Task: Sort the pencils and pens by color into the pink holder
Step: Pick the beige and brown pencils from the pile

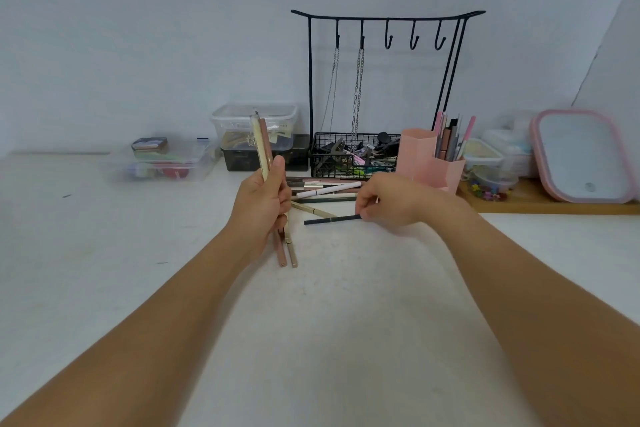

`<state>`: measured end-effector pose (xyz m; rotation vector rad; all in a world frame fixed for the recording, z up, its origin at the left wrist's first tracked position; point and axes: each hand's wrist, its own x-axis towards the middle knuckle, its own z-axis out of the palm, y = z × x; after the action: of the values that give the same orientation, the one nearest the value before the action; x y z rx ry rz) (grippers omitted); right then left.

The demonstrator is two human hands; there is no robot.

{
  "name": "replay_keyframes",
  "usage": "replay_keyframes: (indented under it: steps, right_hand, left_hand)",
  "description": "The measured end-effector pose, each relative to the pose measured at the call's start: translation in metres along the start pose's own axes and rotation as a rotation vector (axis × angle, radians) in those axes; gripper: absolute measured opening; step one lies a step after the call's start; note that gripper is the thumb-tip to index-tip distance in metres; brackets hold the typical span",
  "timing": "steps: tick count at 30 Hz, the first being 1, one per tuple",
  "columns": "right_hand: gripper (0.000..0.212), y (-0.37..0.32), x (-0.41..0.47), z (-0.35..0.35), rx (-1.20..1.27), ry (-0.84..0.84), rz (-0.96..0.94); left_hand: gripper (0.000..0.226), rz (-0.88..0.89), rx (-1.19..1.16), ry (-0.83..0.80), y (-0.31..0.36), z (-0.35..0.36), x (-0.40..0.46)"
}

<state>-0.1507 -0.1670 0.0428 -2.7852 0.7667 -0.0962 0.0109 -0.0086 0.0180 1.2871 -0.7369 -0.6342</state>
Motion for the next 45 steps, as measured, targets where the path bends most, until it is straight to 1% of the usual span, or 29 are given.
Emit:
replay_keyframes:
  steps: [2,4,6,8,11,13,14,16,18,20,22,24,26,27,28,30,31,33,36,38,42,45]
  right_hand:
    - [0.013,0.003,-0.007,-0.011,0.034,-0.09,-0.008]
    - [0.01,0.004,-0.01,-0.016,0.165,-0.068,-0.012]
    - [0.009,0.001,-0.012,-0.017,0.46,0.006,-0.016]
    - [0.009,-0.009,-0.01,-0.016,0.786,0.028,-0.037]
    - [0.006,-0.033,-0.007,-0.009,1.126,0.056,-0.067]
    - [0.005,-0.049,-0.006,-0.004,1.249,0.08,-0.088]
    - [0.002,-0.056,-0.005,-0.001,1.285,0.094,-0.1]
    - [0.006,-0.063,-0.003,0.005,1.312,0.138,-0.1]
    - [0.006,-0.066,0.0,0.011,1.268,0.199,-0.089]
    - [0.005,-0.07,0.002,0.017,1.199,0.246,-0.084]
    - [0.002,-0.075,0.0,0.022,1.204,0.272,-0.075]
    - [0.012,-0.076,0.0,0.026,1.238,0.283,-0.048]
    - [0.012,-0.073,0.002,0.025,1.193,0.286,-0.023]
    - [0.011,-0.067,0.005,0.025,1.12,0.306,-0.014]
    - [0.012,-0.058,0.008,0.024,0.997,0.349,-0.002]
    - [0.019,-0.035,0.013,0.026,0.646,0.442,0.02]
    - [0.022,-0.023,0.014,0.029,0.49,0.457,0.041]
    - [0.025,-0.004,0.014,0.039,0.317,0.428,0.088]
    - [0.023,0.006,0.014,0.049,0.147,0.331,0.085]
    - [0.024,0.005,0.016,0.05,0.052,0.311,0.064]
    - [0.028,0.004,0.016,0.049,-0.031,0.319,0.084]
    - [0.019,0.005,0.015,0.047,-0.072,0.327,0.101]
  left_hand:
    - [0.041,-0.021,-0.002,0.019,0.0,0.001,0.0]
    - [0.042,-0.031,-0.013,0.029,0.0,0.001,0.0]
    - [0.041,-0.038,-0.018,0.021,0.001,0.002,-0.001]
    - [0.038,-0.044,-0.022,-0.011,0.001,0.002,-0.002]
    - [0.036,-0.034,-0.038,-0.086,0.001,0.004,-0.004]
    - [0.04,-0.003,-0.019,-0.129,0.001,0.005,-0.006]
    - [0.044,0.013,0.007,-0.145,0.001,0.005,-0.007]
    - [0.048,0.033,0.073,-0.172,-0.001,0.003,-0.007]
    - [0.037,0.037,0.115,-0.187,-0.003,0.004,-0.007]
    - [0.026,0.025,0.131,-0.164,-0.004,0.005,-0.006]
    - [0.017,0.026,0.165,-0.157,-0.004,0.006,-0.006]
    - [0.015,0.036,0.209,-0.183,-0.004,0.008,-0.007]
    - [0.021,0.017,0.207,-0.182,-0.003,0.008,-0.008]
    - [0.026,0.003,0.179,-0.164,-0.003,0.007,-0.007]
    - [0.03,-0.003,0.145,-0.138,-0.002,0.005,-0.005]
    - [0.034,0.007,0.089,-0.068,0.001,0.0,-0.001]
    - [0.034,0.012,0.064,-0.028,0.002,-0.003,0.002]
    - [0.033,0.02,0.014,0.062,0.002,-0.009,0.006]
    - [0.028,0.032,0.008,0.194,0.0,-0.016,0.012]
    - [0.027,0.019,0.014,0.242,-0.003,-0.019,0.014]
    - [0.04,-0.036,0.023,0.269,-0.006,-0.021,0.017]
    - [0.044,-0.054,0.051,0.265,-0.006,-0.02,0.016]
